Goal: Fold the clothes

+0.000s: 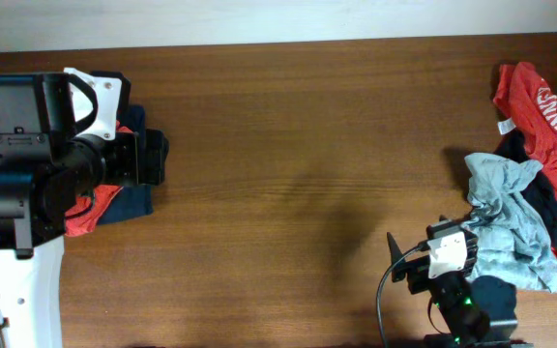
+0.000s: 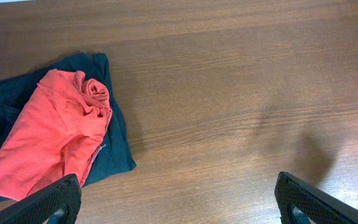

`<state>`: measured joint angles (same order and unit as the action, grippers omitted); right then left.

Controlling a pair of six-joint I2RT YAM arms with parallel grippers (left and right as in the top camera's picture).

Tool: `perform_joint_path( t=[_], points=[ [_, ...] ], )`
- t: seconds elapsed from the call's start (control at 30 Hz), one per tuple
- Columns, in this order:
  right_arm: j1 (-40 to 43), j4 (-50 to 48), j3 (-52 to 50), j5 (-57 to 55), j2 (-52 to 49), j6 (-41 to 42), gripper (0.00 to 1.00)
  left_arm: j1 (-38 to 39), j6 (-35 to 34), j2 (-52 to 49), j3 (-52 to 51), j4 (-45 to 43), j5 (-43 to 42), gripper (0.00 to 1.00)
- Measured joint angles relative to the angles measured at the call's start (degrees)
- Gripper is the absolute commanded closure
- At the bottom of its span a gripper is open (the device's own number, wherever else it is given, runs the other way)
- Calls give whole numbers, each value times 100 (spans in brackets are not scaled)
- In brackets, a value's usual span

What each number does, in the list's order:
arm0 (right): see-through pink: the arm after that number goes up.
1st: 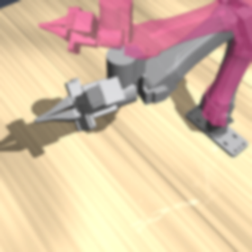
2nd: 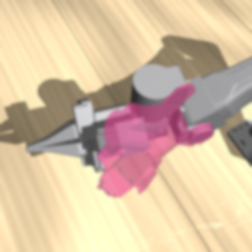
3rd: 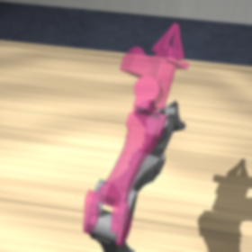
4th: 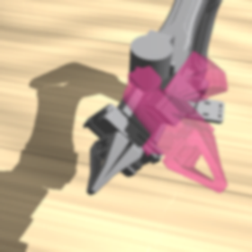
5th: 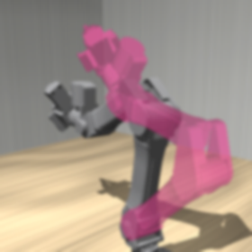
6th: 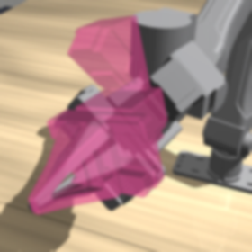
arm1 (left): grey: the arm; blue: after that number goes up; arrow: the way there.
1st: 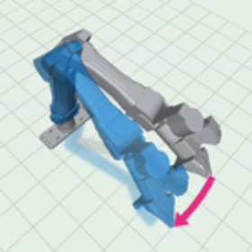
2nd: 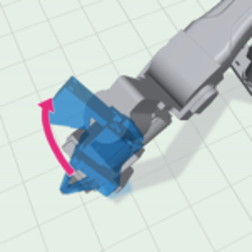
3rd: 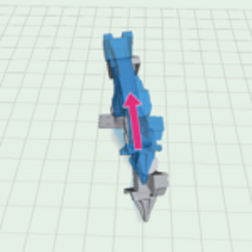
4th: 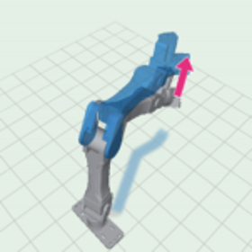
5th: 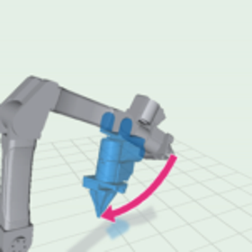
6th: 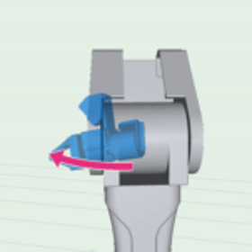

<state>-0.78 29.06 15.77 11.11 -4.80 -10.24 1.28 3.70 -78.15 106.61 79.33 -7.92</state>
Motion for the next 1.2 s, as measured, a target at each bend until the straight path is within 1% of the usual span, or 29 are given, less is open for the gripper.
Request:
perform_joint_path(
  t=[0.1, 0.23, 0.5, 1.2],
  points=[
    [0, -33, -313, 57, 284, 0, 1, 0, 0, 0, 0, 0, 0, 1],
    [0, -258, -769, 103, 393, 0, 2, 0, 0, 0, 0, 0, -2, 1],
    [0, -363, -798, 293, 396, 0, 1, 0, 2, 0, 0, 0, -2, 1],
    [0, -363, -798, 339, 396, -2, 1, 0, 0, 0, 0, 0, -2, 1]
  ],
)
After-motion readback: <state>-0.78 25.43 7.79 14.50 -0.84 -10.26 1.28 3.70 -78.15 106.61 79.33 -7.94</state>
